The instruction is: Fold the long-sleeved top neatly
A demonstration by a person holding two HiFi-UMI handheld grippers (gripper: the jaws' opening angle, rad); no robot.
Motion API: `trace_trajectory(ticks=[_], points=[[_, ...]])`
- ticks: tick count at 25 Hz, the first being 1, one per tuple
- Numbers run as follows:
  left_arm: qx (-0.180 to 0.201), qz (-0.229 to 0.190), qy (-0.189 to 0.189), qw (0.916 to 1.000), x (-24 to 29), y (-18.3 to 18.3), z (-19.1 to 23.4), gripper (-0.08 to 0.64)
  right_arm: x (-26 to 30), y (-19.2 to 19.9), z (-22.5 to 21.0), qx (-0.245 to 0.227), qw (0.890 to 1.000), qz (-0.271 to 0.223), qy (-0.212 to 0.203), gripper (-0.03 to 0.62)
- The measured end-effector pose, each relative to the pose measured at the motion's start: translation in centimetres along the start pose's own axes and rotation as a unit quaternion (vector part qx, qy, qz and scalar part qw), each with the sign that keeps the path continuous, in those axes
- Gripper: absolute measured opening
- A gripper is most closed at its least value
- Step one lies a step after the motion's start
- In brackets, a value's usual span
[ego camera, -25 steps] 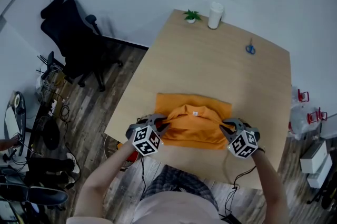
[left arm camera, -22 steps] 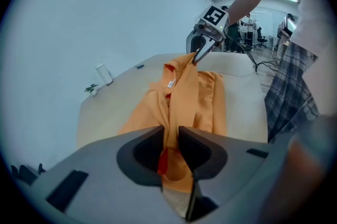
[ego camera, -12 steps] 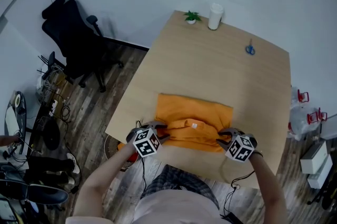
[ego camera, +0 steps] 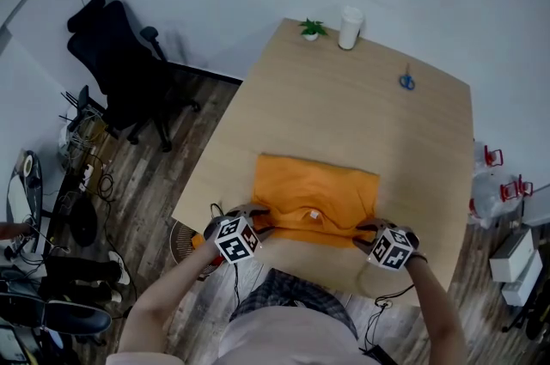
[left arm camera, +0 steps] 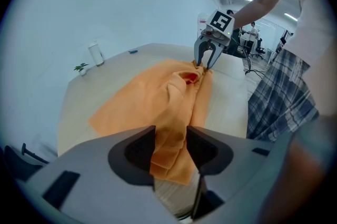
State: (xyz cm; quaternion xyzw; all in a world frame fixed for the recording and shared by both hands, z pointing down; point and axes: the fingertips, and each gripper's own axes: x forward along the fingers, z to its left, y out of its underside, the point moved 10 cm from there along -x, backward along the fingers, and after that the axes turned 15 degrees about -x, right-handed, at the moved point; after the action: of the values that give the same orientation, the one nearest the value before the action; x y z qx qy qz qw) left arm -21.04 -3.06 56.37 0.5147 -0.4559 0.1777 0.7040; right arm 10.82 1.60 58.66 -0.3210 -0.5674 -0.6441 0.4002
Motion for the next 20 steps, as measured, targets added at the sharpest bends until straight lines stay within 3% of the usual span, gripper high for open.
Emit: trace_trajectory(ticks=[8, 14, 20], points=[[0.024, -0.034, 0.002, 0.9991, 0.1, -3.1, -0.5, 0.190, -0.7, -2.9, -1.3, -0.002, 0.998, -0.051, 0.042, 0.135], [-0.006, -0.057, -0.014, 0.9982, 1.1, -5.5, 0.7, 0.176, 0.3, -4.3, -2.9, 0.026, 0.994, -0.067, 0.082, 0.090], [-0.007, -0.010, 0.022, 0.9997, 2.3, -4.2, -0.4, 0.161, 2.2, -4.0, -2.2, 0.024, 0.999, -0.015, 0.035, 0.087]])
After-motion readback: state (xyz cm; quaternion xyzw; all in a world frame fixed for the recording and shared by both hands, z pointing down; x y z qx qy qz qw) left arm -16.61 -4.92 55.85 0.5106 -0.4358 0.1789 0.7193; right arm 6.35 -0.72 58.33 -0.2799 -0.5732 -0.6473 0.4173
